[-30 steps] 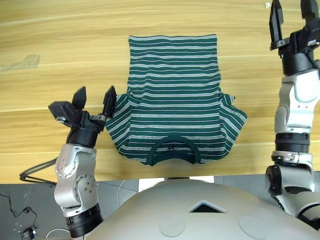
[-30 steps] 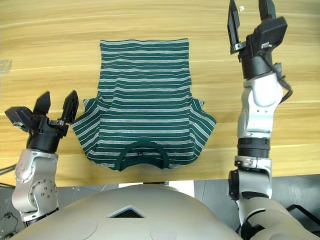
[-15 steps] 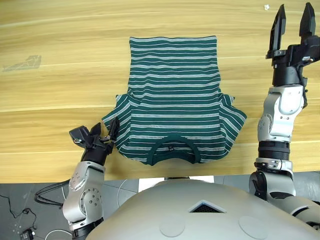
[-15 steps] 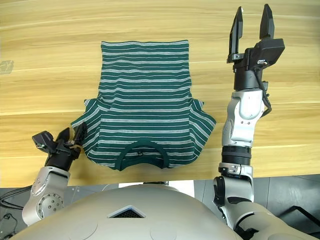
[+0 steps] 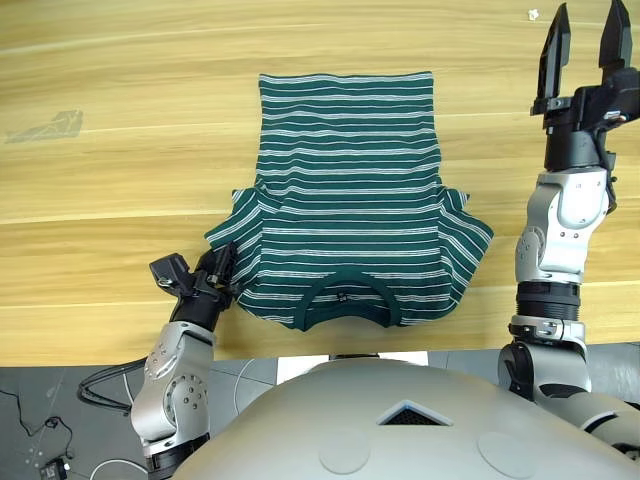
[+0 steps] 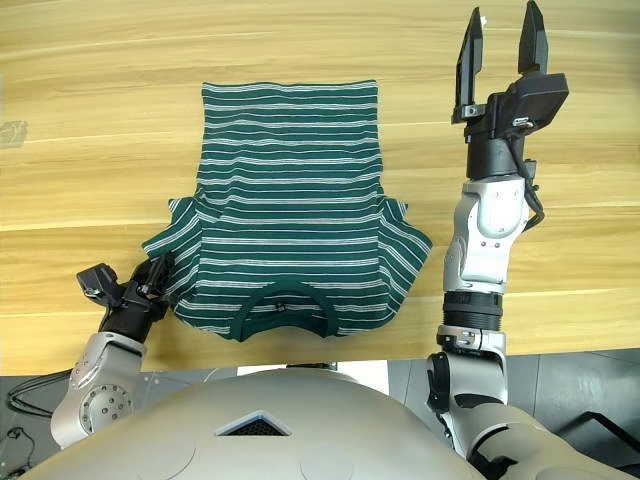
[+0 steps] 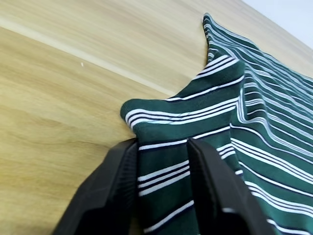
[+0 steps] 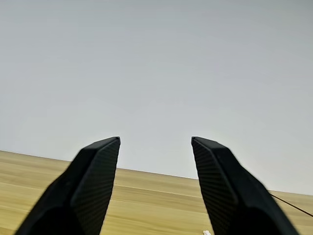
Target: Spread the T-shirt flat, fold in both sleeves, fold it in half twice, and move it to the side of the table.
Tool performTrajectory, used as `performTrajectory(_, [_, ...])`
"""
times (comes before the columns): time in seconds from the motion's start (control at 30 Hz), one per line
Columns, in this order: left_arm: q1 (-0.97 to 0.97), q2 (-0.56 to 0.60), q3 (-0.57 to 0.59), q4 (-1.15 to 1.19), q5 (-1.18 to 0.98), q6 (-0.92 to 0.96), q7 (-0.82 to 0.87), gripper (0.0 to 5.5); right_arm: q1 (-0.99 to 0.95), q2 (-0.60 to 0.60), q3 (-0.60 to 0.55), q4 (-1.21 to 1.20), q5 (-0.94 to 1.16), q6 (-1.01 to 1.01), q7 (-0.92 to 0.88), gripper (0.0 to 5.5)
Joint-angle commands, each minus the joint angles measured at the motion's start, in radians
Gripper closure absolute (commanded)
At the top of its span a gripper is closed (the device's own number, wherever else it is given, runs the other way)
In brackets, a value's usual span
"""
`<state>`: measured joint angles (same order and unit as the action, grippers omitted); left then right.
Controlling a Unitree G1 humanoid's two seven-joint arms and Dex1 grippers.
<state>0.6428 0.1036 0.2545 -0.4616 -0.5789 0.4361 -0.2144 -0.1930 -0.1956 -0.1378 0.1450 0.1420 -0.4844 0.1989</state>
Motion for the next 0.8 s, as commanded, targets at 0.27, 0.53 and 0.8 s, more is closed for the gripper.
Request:
performTrajectory(0.27, [-0.025,0.000,-0.007,0.016,0.064,-0.044,0.014,5.27,-0.011,-0.009,0.007,0.000,-0.005,0.009,0.015,2.80])
performTrajectory(0.53, [-0.001,0.009,-0.058,-0.075,0.087,-0.156,-0.069,5.47,-0.007,-0.008,0.011,0.005,-0.008,0.012,0.022,2.80])
performTrajectory(0.8, [0.073,0.074,-0.237,-0.115,0.221,-0.292,-0.198,5.47,-0.009,-0.009,0.013,0.009,-0.008,0.012,0.028,2.80])
